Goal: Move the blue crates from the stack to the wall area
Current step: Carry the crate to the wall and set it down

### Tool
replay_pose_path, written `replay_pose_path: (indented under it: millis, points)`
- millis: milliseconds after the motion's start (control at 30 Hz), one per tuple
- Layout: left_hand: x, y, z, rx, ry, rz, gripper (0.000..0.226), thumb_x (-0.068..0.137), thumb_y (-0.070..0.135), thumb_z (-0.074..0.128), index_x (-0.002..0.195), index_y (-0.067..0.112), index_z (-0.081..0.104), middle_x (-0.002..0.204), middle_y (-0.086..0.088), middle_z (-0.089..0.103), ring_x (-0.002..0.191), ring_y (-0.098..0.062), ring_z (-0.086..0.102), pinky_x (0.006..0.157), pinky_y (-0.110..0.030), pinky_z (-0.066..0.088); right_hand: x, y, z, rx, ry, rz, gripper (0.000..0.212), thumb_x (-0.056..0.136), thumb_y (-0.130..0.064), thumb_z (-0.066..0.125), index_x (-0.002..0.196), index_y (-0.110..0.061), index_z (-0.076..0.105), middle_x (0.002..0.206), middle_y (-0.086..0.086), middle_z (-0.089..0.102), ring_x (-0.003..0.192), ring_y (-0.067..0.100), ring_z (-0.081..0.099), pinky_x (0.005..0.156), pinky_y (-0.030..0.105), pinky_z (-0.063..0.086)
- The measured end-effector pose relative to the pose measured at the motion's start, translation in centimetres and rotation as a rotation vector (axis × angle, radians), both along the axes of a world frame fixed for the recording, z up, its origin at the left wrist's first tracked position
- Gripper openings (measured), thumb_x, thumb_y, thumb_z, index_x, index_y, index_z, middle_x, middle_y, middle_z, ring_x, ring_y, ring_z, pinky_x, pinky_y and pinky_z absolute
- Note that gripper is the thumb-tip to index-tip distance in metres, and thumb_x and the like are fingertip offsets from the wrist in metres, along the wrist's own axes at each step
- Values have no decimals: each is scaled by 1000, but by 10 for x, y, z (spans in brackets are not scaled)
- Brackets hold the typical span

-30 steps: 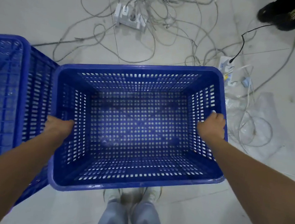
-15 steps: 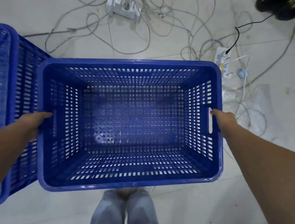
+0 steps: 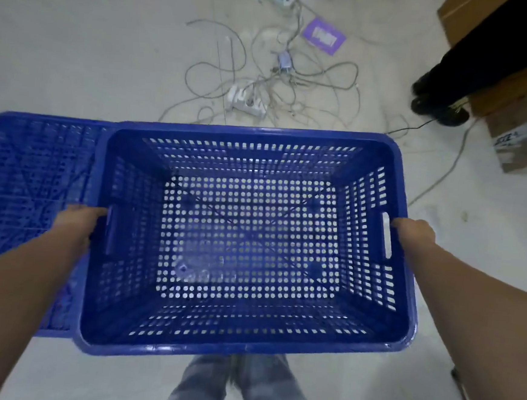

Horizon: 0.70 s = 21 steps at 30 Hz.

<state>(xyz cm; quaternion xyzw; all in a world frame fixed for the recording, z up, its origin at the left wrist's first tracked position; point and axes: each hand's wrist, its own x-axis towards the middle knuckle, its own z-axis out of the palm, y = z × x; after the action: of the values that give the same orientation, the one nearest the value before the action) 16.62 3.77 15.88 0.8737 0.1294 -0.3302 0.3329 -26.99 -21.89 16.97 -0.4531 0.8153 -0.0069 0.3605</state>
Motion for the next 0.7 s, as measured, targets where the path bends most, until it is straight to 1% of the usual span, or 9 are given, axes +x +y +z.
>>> replay_pose_path:
  millis: [33,100,200,267,367,500,567,633,700]
  points:
    - [5,5,22,-8,-36,-11,28,92,13,59,118,3,55,132,-18,54,95,-23,46,84,-37,49,4,0,24,-11,14,15,39,89,-18,52,119,6,55,123,24,59,98,38,57,86,40,47]
    - [11,20,73,-29,-81,-34,22,90,15,63,107,2,58,130,-19,56,99,-30,52,95,-46,46,11,2,74,-49,30,62,40,88,-14,50,120,11,53,117,25,60,94,36,56,84,41,47]
    - [30,45,135,-93,-164,-90,29,86,24,69,105,6,56,108,-19,58,97,-34,57,93,-53,47,23,7,149,-137,-29,103,22,88,-7,51,102,10,53,85,20,56,82,33,52,78,43,47]
    - [45,56,177,-161,-195,-122,26,86,28,69,87,8,52,94,-21,58,88,-35,58,92,-56,49,32,12,194,-196,-32,171,15,86,-4,53,95,8,52,85,20,53,80,33,51,71,37,42]
    - [51,72,254,-274,-180,-183,30,89,26,65,77,1,54,80,-26,60,71,-39,59,75,-48,53,43,16,254,-296,-51,245,11,83,-4,55,85,7,56,86,22,57,78,34,55,66,33,42]
    - [56,104,341,-397,-157,-186,33,96,29,54,78,1,56,70,-21,58,61,-34,53,63,-38,47,68,25,332,-430,-49,359,19,83,-4,53,68,-5,42,68,13,47,64,30,50,53,28,37]
    - [64,125,377,-436,-172,-199,26,98,28,50,89,4,52,57,-20,55,53,-31,50,54,-32,46,82,31,368,-475,-55,398,11,85,-7,54,78,-4,46,75,14,53,74,35,57,60,32,44]
    - [72,148,406,-441,-206,-196,38,99,28,46,72,2,49,39,-11,50,35,-23,48,41,-21,43,98,35,400,-501,-48,467,9,85,-9,54,90,-4,49,87,18,61,82,36,61,65,34,46]
    - [69,171,435,-429,-253,-188,44,100,24,44,61,3,43,35,-9,42,22,-16,38,32,-14,35,113,41,426,-518,-40,547,9,85,-8,53,92,-3,51,92,20,63,85,37,62,65,32,45]
